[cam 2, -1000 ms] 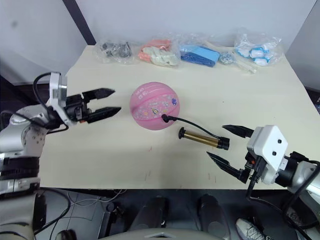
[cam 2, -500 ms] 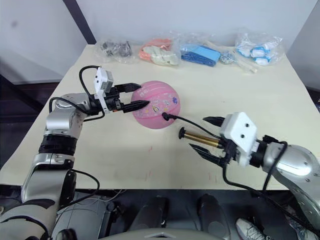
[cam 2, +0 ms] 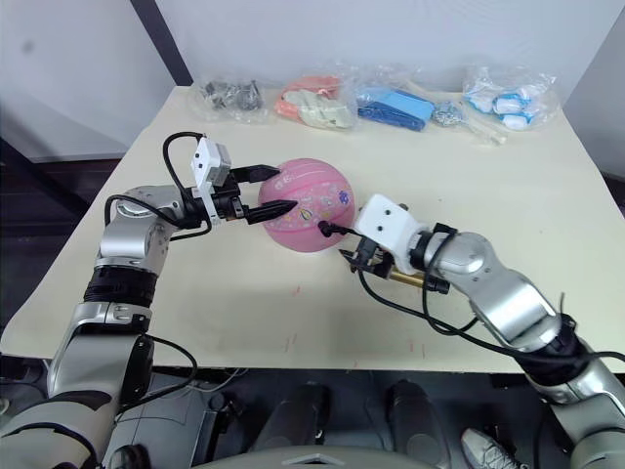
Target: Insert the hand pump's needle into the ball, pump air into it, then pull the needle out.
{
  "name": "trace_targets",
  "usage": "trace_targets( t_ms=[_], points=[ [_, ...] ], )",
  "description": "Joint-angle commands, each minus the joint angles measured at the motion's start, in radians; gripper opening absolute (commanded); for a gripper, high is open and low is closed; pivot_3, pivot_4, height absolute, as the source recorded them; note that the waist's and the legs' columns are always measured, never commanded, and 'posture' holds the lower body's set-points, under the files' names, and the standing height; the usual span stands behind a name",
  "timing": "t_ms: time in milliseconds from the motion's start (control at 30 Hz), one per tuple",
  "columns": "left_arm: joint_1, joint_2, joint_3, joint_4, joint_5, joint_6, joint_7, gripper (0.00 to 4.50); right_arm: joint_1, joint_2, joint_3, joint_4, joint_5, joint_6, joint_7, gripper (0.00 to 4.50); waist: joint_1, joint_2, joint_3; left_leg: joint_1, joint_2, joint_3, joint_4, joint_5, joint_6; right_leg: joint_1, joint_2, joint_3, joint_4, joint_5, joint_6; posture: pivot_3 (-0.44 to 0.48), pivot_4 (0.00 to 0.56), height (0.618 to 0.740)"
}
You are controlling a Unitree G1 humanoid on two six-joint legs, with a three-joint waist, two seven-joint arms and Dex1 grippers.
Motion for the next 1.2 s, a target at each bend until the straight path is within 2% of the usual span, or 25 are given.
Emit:
trace_targets(
  t_ms=[33,67,100,167,567,667,1200],
  points=[
    [0.012,-0.003,-0.018,0.001,0.030,0.027,0.018,4.50,-0.034,0.030,0.014,0.026,-0.067,-0.052,0.015,3.84,0.001,0.000,0.000,0.000,0.000,0.000,0.000,0.000,0.000,0.000,0.000,0.000,0.000,0.000,0.000,0.000,0.150,0.740],
    [0.012,-0.002,-0.017,0.000,0.031,0.028,0.020,4.50,-0.042,0.040,0.020,0.038,-0.082,-0.062,0.017,3.49,0.002,0.000,0.000,0.000,0.000,0.000,0.000,0.000,0.000,0.000,0.000,0.000,0.000,0.000,0.000,0.000,0.150,0.740],
    [0.012,-0.001,-0.016,0.000,0.032,0.028,0.022,4.50,-0.049,0.047,0.031,0.049,-0.102,-0.075,0.022,3.34,0.001,0.000,0.000,0.000,0.000,-0.001,0.000,0.000,0.000,0.000,0.000,0.000,0.000,0.000,0.000,0.000,0.150,0.740],
    [0.014,0.000,-0.014,-0.004,0.032,0.031,0.025,4.50,-0.061,0.063,0.053,0.069,-0.141,-0.099,0.031,2.45,-0.001,0.000,0.000,0.000,0.000,0.000,0.000,0.000,0.000,0.000,0.000,0.000,0.000,0.000,0.000,0.000,0.150,0.740],
    [0.028,0.000,-0.011,-0.026,0.028,0.040,0.039,4.50,-0.093,0.140,0.088,0.162,-0.284,-0.165,0.076,2.45,-0.001,0.000,0.000,0.000,-0.001,-0.002,0.000,0.000,0.000,0.000,0.000,-0.001,0.000,0.000,0.000,0.000,0.150,0.740],
    [0.028,-0.001,-0.011,-0.028,0.028,0.041,0.039,4.50,-0.094,0.156,0.092,0.173,-0.307,-0.178,0.089,1.67,-0.001,0.000,0.000,0.000,-0.001,-0.002,0.000,0.000,0.000,0.000,0.000,-0.001,0.000,0.000,0.000,0.000,0.150,0.740],
    [0.029,-0.001,-0.008,-0.032,0.026,0.041,0.046,4.50,-0.082,0.205,0.074,0.199,-0.390,-0.221,0.122,1.67,-0.001,0.000,0.000,0.000,-0.001,-0.002,0.000,0.000,0.000,0.000,0.000,-0.001,0.000,0.000,0.000,0.000,0.150,0.740]
  ],
)
